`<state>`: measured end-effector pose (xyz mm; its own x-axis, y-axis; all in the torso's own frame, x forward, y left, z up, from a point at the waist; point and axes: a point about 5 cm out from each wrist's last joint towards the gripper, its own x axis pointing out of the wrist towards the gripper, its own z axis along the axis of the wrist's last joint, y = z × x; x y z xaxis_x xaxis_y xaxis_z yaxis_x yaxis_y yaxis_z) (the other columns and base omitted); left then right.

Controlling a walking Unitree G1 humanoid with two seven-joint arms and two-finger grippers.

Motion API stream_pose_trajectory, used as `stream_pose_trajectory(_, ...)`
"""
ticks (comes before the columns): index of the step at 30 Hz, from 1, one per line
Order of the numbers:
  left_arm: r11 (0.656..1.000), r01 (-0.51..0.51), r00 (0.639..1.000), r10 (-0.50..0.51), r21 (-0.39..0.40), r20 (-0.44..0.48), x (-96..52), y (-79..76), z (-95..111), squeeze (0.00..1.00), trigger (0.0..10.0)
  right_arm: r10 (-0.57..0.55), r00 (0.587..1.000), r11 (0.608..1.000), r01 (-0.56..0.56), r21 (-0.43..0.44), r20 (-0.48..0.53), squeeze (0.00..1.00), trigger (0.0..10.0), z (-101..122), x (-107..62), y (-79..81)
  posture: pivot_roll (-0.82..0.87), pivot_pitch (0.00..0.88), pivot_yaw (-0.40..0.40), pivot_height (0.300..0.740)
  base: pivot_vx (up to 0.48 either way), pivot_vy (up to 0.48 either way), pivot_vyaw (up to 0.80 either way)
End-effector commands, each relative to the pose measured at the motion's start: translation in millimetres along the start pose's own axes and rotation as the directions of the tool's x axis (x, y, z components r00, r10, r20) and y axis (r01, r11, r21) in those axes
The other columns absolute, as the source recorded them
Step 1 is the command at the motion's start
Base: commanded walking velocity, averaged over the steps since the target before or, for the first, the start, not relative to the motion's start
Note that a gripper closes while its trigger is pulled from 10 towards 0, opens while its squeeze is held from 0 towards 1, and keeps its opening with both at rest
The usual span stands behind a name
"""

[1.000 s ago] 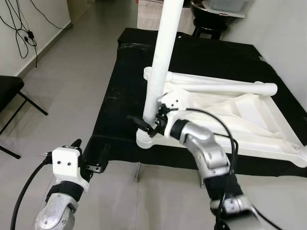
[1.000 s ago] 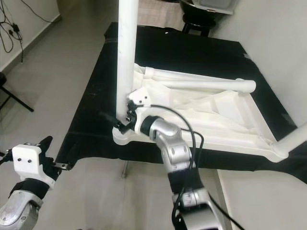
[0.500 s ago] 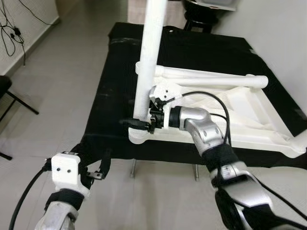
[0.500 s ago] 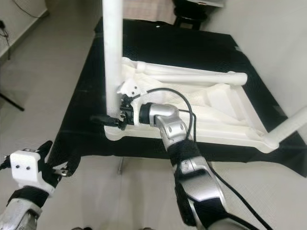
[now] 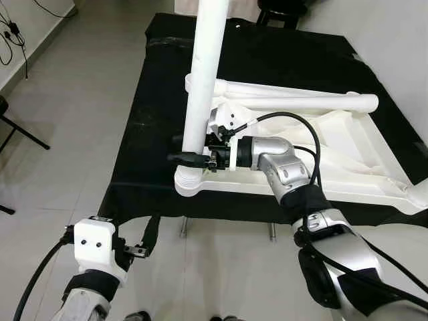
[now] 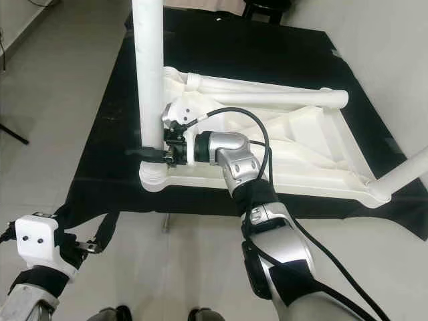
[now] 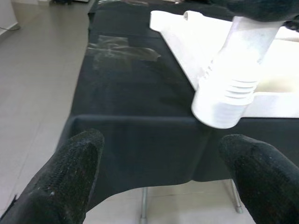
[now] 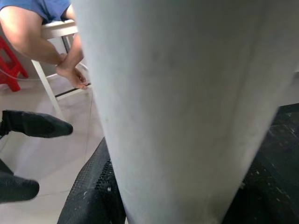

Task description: Building children table

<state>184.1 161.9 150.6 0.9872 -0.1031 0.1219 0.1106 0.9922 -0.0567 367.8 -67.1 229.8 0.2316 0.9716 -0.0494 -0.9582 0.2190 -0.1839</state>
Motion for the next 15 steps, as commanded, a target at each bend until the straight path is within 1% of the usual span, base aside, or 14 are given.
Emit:
stream_pose_trajectory(1,1.0,-0.007,1.0,0.006,-0.011,-0.015,-1.2,-0.1,-2,0.0,10.0,-0.103,0.994,0.993,0.104,0.051,-0.029,0.0,0.0,-17,-14.0,-0.2,-0.08,0.218,-0.146,0.74,0.0,0.0,0.0)
stream_pose_trajectory(2,1.0,-0.009,1.0,0.008,-0.009,-0.013,-0.2,1.1,-2,0.0,10.0,-0.239,0.97,0.967,0.241,0.083,-0.039,0.0,0.0,-25,-19.8,1.9,-0.1,0.216,-0.148,0.74,0.0,0.0,0.0)
stream_pose_trajectory(3,1.0,-0.009,1.0,0.008,-0.009,-0.013,-0.2,1.1,-2,0.0,10.0,-0.239,0.97,0.967,0.241,0.083,-0.039,0.0,0.0,-25,-19.8,1.9,-0.1,0.216,-0.148,0.74,0.0,0.0,0.0)
stream_pose_trajectory(4,1.0,-0.011,1.0,0.011,-0.007,-0.012,0.8,3.2,-2,0.0,10.0,-0.535,0.843,0.835,0.538,0.116,-0.052,0.0,0.0,-35,-24.2,1.0,-0.12,0.214,-0.143,0.74,0.0,0.0,0.0)
stream_pose_trajectory(5,1.0,-0.011,1.0,0.011,-0.007,-0.012,0.8,3.2,-2,0.0,10.0,-0.535,0.843,0.835,0.538,0.116,-0.052,0.0,0.0,-35,-24.2,1.0,-0.12,0.214,-0.143,0.74,0.0,0.0,0.0)
stream_pose_trajectory(6,1.0,-0.012,1.0,0.012,-0.004,-0.01,2.9,5.0,-2,0.0,10.0,-0.673,0.718,0.712,0.694,0.108,-0.179,0.0,0.0,-63,-29.6,29.3,-0.13,0.206,-0.137,0.74,0.0,0.0,0.0)
stream_pose_trajectory(7,1.0,-0.01,1.0,0.01,0.003,-0.01,6.5,7.8,-3,0.0,10.0,-0.753,0.623,0.634,0.773,0.019,-0.211,0.0,0.0,-72,-30.2,46.1,-0.15,0.186,-0.113,0.74,0.0,0.0,0.0)
stream_pose_trajectory(9,1.0,-0.01,1.0,0.01,0.003,-0.01,6.5,7.8,-3,0.0,10.0,-0.753,0.623,0.634,0.773,0.019,-0.211,0.0,0.0,-72,-30.2,46.1,-0.15,0.186,-0.113,0.74,0.0,0.0,0.0)
stream_pose_trajectory(10,1.0,-0.008,1.0,0.008,0.008,-0.01,9.1,9.7,-4,0.0,10.0,-0.783,0.585,0.606,0.795,-0.043,-0.213,0.0,0.0,-74,-28.6,56.4,-0.16,0.181,-0.112,0.74,0.0,0.0,0.0)
stream_pose_trajectory(11,1.0,-0.007,1.0,0.007,0.006,-0.008,12.4,10.8,-6,0.0,10.0,-0.771,0.593,0.621,0.781,-0.068,-0.232,0.0,0.0,-79,-25.4,59.7,-0.14,0.164,-0.125,0.74,0.0,0.0,0.0)
stream_pose_trajectory(12,1.0,-0.007,1.0,0.007,0.006,-0.008,12.4,10.8,-6,0.0,10.0,-0.771,0.593,0.621,0.781,-0.068,-0.232,0.0,0.0,-79,-25.4,59.7,-0.14,0.164,-0.125,0.74,0.0,0.0,0.0)
stream_pose_trajectory(13,1.0,-0.005,1.0,0.005,0.008,-0.007,14.7,11.8,-6,0.0,10.0,-0.766,0.602,0.631,0.771,-0.085,-0.225,0.0,0.0,-79,-21.5,57.3,-0.14,0.163,-0.132,0.74,0.0,0.0,0.0)
stream_pose_trajectory(15,1.0,-0.022,1.0,0.022,0.01,-0.001,15.5,14.4,-7,0.0,10.0,-0.761,0.604,0.635,0.768,-0.08,-0.237,0.0,0.0,-82,-18.9,56.4,-0.15,0.158,-0.129,0.74,0.0,0.0,0.0)
